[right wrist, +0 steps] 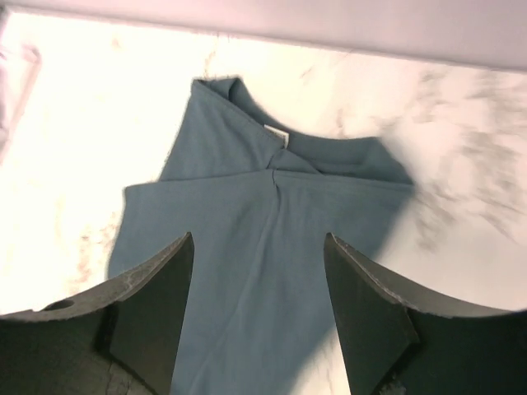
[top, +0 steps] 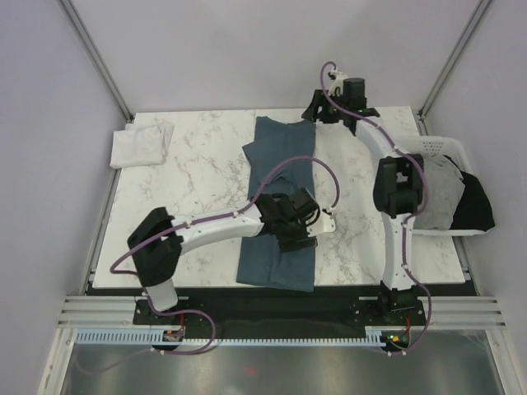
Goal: Fold and stack the t-shirts
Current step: Fold the tshirt
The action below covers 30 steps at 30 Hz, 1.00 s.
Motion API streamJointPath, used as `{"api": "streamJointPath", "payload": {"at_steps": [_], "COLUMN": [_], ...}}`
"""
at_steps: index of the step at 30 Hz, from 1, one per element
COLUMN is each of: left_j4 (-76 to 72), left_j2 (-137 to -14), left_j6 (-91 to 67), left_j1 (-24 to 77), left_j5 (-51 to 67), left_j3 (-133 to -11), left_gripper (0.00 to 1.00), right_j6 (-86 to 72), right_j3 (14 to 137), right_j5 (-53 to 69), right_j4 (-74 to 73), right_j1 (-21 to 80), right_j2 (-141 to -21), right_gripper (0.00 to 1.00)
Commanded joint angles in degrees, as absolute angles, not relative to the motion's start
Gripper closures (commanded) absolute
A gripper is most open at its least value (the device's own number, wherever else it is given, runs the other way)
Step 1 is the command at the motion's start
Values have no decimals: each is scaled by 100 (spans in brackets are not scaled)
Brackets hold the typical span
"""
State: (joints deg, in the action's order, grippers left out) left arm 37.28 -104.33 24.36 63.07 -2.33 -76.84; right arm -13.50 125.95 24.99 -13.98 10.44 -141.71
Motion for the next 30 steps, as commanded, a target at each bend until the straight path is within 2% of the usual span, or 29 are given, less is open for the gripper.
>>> {"api": "streamJointPath", "payload": {"at_steps": [1,5,6,9,15,22,30], "left_j4": [3806,3779,3771,3569,2629,2206,2320], "left_j2": [-9380,-8834,-8798,-8789,-9035,-10045,-10950], "left_j6": [2066,1794,1715,1512,1468,1134,879], "left_j1": [6056,5241,4777,4029,3368,2752,2505], "left_j5": [156,831,1044,1695,1995,2653,3058], "left_j3": [-7805,-7594,-7507,-7322,-6786,-7039,-7584], "left_gripper": [23,21,21,21,23,26,27], "right_j6": [-1371,-1300,-1362,-1808,-2540,-2619,-2821], "right_j3": [11386,9864,9600,8529,7061,7110,7119], "right_j5": [2680,2917,2979,3383,4016,4621,4869], "right_j4": [-880,-861,-870,-791,236,360,571], "right_j1": [721,703,694,703,712,712,931], "right_j2": [-12035,-10909,-10603,-10267,-10134,-10748,-11152], "right_gripper": [27,27,27,28,28,28,28]}}
